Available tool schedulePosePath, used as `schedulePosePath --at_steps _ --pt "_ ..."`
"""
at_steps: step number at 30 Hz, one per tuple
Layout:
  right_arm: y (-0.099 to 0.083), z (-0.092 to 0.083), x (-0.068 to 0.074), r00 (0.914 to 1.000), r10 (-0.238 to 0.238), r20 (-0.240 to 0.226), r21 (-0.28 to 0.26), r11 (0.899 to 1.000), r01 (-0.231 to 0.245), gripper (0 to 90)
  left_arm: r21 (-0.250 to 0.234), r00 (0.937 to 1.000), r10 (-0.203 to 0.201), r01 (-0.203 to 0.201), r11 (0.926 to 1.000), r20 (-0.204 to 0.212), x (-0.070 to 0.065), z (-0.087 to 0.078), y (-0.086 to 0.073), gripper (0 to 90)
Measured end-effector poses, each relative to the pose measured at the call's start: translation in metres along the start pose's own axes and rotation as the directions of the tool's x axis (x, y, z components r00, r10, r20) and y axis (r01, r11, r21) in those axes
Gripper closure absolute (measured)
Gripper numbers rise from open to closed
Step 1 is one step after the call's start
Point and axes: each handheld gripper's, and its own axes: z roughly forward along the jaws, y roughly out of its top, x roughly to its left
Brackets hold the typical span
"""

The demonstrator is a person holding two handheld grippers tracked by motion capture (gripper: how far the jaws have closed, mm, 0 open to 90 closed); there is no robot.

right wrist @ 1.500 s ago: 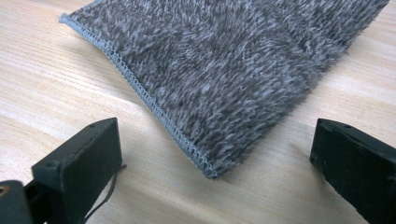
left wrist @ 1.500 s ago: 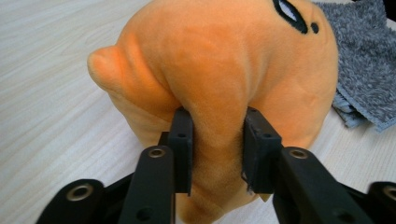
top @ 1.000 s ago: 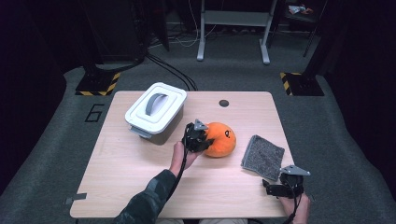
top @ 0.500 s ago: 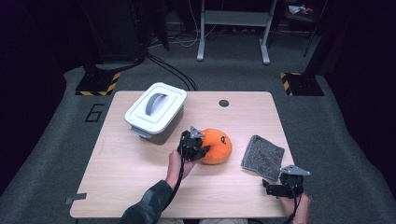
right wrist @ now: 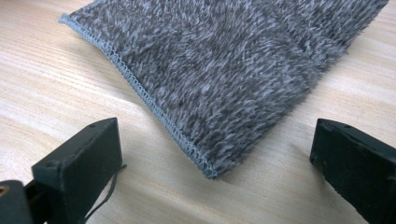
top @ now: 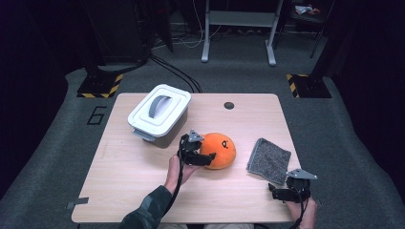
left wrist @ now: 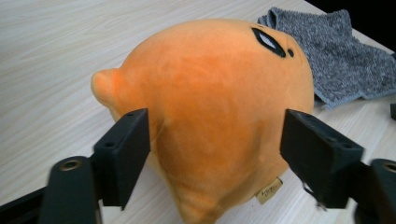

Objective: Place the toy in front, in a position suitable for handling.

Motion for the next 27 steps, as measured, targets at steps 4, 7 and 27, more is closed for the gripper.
schedulePosePath --at_steps 4,7,27 --pt "0.0 0.0 0.0 1.0 0.001 0.001 0.0 1.0 -0.001 1.3 -0.002 0.9998 0.019 -0.019 0.9998 0.0 0.003 -0.006 -0.003 20.6" --pt "0.0 0.0 0.0 1.0 0.0 0.002 0.0 1.0 0.0 1.3 -0.009 0.9998 0.019 -0.019 0.9998 0.008 0.006 -0.012 -0.008 18.8" --pt "0.0 0.0 0.0 1.0 0.004 0.007 0.0 1.0 -0.004 1.4 -0.001 0.9994 0.008 -0.008 1.0 0.035 0.019 -0.02 -0.03 16.0"
